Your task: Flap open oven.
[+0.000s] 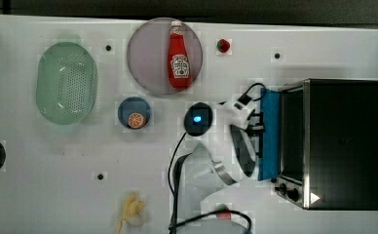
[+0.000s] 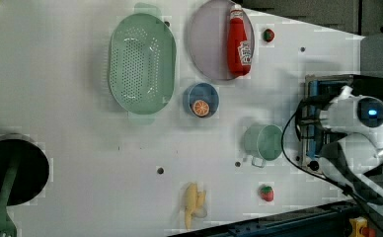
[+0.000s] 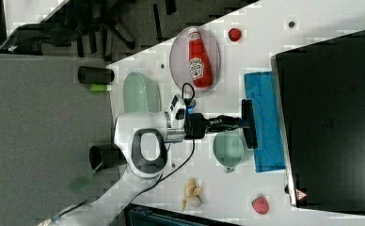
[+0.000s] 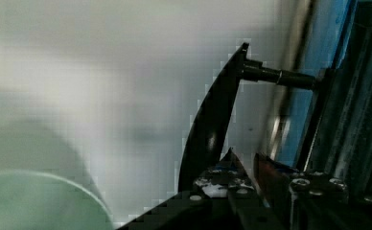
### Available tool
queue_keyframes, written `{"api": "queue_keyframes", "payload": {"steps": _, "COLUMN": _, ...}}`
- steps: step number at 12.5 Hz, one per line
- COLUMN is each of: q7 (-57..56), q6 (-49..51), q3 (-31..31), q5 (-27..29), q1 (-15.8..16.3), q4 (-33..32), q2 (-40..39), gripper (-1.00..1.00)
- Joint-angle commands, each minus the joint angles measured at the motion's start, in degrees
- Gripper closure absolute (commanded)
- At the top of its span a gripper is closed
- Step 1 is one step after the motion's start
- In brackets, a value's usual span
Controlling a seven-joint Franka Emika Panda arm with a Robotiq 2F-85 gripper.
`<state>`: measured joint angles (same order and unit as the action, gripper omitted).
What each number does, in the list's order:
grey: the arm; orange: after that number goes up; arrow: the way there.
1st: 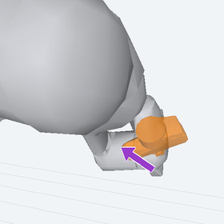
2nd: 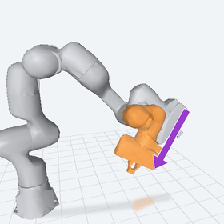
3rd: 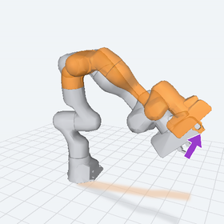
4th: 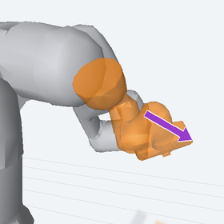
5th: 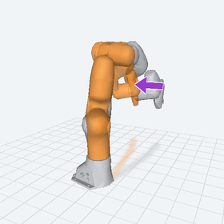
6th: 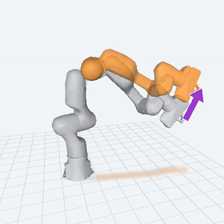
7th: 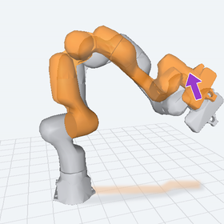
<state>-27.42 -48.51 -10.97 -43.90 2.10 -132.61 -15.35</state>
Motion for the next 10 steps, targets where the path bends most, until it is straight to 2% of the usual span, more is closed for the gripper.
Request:
{"api": "queue_keyframes", "payload": {"steps": 1, "q7": 18.23, "q6": 1.24, "q3": 1.06, "q5": -5.36, "q1": 2.67, "q4": -0.39, "q2": -2.94, "gripper": 0.65}}
{"api": "queue_keyframes", "payload": {"steps": 5, "q7": 32.93, "q6": 6.20, "q3": 1.72, "q5": -13.75, "q1": 7.05, "q4": 1.27, "q2": -8.09, "gripper": 0.65}}
{"api": "queue_keyframes", "payload": {"steps": 7, "q7": 34.77, "q6": 6.77, "q3": 1.70, "q5": -14.12, "q1": 8.39, "q4": 2.60, "q2": -11.08, "gripper": 0.65}}
{"api": "queue_keyframes", "payload": {"steps": 10, "q7": 34.77, "q6": 5.21, "q3": 1.63, "q5": -14.01, "q1": 8.64, "q4": 4.38, "q2": -14.58, "gripper": 0.65}}
